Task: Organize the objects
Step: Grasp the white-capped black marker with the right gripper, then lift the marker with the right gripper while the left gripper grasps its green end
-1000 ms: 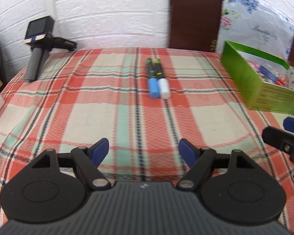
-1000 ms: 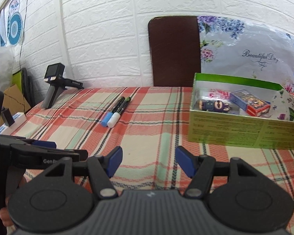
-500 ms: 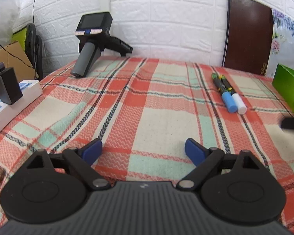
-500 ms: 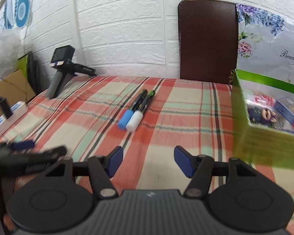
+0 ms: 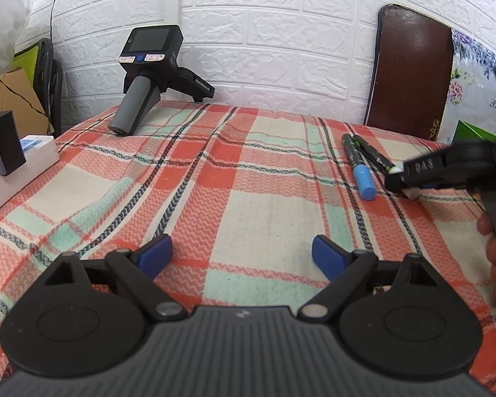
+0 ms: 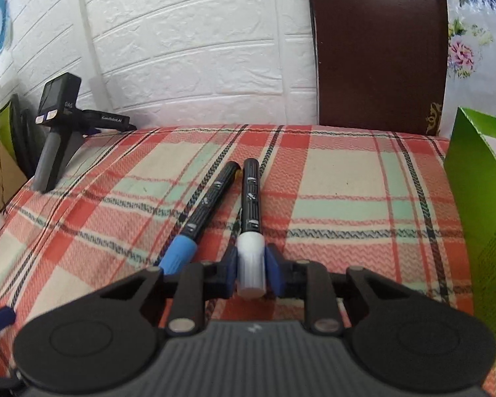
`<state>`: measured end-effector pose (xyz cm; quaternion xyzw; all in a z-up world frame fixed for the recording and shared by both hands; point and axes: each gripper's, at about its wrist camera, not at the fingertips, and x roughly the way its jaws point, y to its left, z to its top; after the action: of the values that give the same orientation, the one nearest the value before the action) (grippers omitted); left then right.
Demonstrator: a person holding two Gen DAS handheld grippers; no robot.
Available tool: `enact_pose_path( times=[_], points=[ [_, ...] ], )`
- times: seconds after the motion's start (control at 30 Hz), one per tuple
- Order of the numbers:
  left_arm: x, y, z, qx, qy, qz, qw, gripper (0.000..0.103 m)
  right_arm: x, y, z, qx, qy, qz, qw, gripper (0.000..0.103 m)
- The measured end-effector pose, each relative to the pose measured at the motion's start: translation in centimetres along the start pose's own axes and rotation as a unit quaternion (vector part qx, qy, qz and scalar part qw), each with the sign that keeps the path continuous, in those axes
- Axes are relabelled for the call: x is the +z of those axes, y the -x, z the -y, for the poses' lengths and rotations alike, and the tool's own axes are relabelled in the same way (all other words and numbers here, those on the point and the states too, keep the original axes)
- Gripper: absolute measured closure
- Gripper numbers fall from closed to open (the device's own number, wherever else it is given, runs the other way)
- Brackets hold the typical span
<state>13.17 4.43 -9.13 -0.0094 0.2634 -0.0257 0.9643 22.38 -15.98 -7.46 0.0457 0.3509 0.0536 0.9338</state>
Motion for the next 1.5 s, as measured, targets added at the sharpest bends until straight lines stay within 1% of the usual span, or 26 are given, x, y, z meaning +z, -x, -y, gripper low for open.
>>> enact_pose_path(
  times=[0.1, 0.2, 0.3, 0.4, 0.47, 0.5, 0.53, 0.6, 0.67, 0.7, 0.73, 0.77, 0.8, 0.83, 0.87, 0.9, 0.93, 0.97, 1.0, 1.03, 1.07, 1.13, 1.23, 1.33, 1.4, 1.5],
  points=[
    [0.0, 0.0, 0.0, -0.001, 0.001, 0.0, 1.0, 0.011, -1.3, 1.6, 0.2, -0.002, 0.018, 0.004, 1.0, 0.083],
    [0.1, -0.1, 0.0, -0.001, 0.0, -0.001, 1.0, 0.011, -3.3, 4.1, 0.9, 0.011, 0.013, 0.004, 1.0, 0.083],
    [0.1, -0.2, 0.2, 0.004, -0.007, -0.004, 1.0, 0.011, -5.4, 7.1, 2.1, 0.044, -0.021, -0.01, 0.999, 0.083],
    [0.2, -0.2, 0.8, 0.017, -0.026, -0.014, 0.9994, 0.01, -7.6, 10.1, 3.6, 0.088, -0.069, -0.03, 0.993, 0.083],
    [0.3, 0.2, 1.5, 0.029, -0.031, -0.029, 0.9987, 0.011, -9.1, 11.8, 4.2, 0.105, -0.087, -0.033, 0.99, 0.083],
    [0.5, 0.6, 1.9, 0.022, -0.025, -0.043, 0.9985, 0.011, -9.8, 12.5, 4.4, 0.111, -0.091, -0.033, 0.989, 0.083],
    [0.6, 1.1, 2.5, 0.007, -0.02, -0.057, 0.9981, 0.011, -10.2, 13.0, 4.5, 0.116, -0.092, -0.033, 0.988, 0.083],
    [0.7, 2.3, 4.4, -0.031, -0.028, -0.081, 0.9959, 0.013, -10.8, 13.8, 4.7, 0.125, -0.097, -0.033, 0.987, 0.083],
    [1.1, 3.2, 6.5, -0.085, -0.033, -0.111, 0.9896, 0.017, -11.0, 13.9, 5.2, 0.135, -0.11, -0.033, 0.984, 0.083],
    [1.3, 3.4, 7.4, -0.112, -0.024, -0.132, 0.9846, 0.018, -11.0, 13.9, 5.5, 0.141, -0.116, -0.033, 0.983, 0.083],
    [1.5, 3.4, 8.1, -0.14, -0.009, -0.157, 0.9775, 0.018, -11.1, 13.9, 5.7, 0.146, -0.121, -0.033, 0.981, 0.083],
    [1.6, 3.1, 8.7, -0.167, 0.009, -0.184, 0.9685, 0.019, -11.2, 13.9, 5.9, 0.151, -0.125, -0.032, 0.98, 0.083],
    [1.5, 2.7, 9.2, -0.186, 0.026, -0.211, 0.9593, 0.019, -11.3, 14.0, 6.1, 0.157, -0.128, -0.031, 0.979, 0.083],
    [1.4, 2.4, 9.8, -0.19, 0.033, -0.222, 0.9557, 0.02, -11.6, 14.1, 6.3, 0.162, -0.131, -0.03, 0.978, 0.083],
    [1.4, 2.4, 10.6, -0.182, 0.025, -0.219, 0.9581, 0.025, -11.8, 14.2, 6.5, 0.167, -0.134, -0.03, 0.976, 0.083],
    [1.4, 2.5, 11.4, -0.181, 0.012, -0.22, 0.9585, 0.032, -12.0, 14.3, 6.7, 0.173, -0.139, -0.03, 0.975, 0.083],
    [1.4, 2.5, 12.0, -0.186, 0.005, -0.222, 0.9572, 0.05, -12.2, 14.4, 7.0, 0.179, -0.143, -0.029, 0.973, 0.083],
    [1.5, 2.4, 12.5, -0.197, 0.007, -0.228, 0.9534, 0.068, -12.4, 14.6, 7.3, 0.183, -0.146, -0.028, 0.972, 0.083],
    [1.5, 2.4, 13.1, -0.207, 0.011, -0.238, 0.9488, 0.076, -12.4, 14.8, 7.5, 0.185, -0.146, -0.024, 0.972, 0.083],
    [1.7, 2.4, 13.5, -0.215, 0.016, -0.24, 0.9464, 0.078, -12.4, 15.1, 7.7, 0.18, -0.144, -0.017, 0.973, 0.083],
    [2.2, 2.4, 14.2, -0.218, 0.013, -0.235, 0.947, 0.079, -12.3, 15.3, 7.9, 0.174, -0.14, -0.011, 0.975, 0.083],
    [3.5, 3.0, 15.7, -0.228, -0.005, -0.217, 0.9493, 0.081, -12.0, 15.8, 8.8, 0.173, -0.146, 0.009, 0.974, 0.083],
    [6.0, 3.9, 18.2, -0.255, -0.03, -0.185, 0.9484, 0.083, -10.9, 16.6, 10.1, 0.158, -0.149, 0.046, 0.975, 0.083],
    [8.6, 3.9, 21.0, -0.273, -0.062, -0.154, 0.9476, 0.083, -9.1, 17.4, 11.6, 0.131, -0.142, 0.091, 0.977, 0.083],
    [9.9, 3.4, 22.9, -0.279, -0.077, -0.14, 0.9468, 0.083, -7.7, 17.8, 12.7, 0.114, -0.139, 0.119, 0.976, 0.083],
    [11.4, 2.2, 25.4, -0.287, -0.091, -0.119, 0.9463, 0.083, -5.6, 17.5, 14.5, 0.089, -0.141, 0.144, 0.975, 0.083]
  ],
)
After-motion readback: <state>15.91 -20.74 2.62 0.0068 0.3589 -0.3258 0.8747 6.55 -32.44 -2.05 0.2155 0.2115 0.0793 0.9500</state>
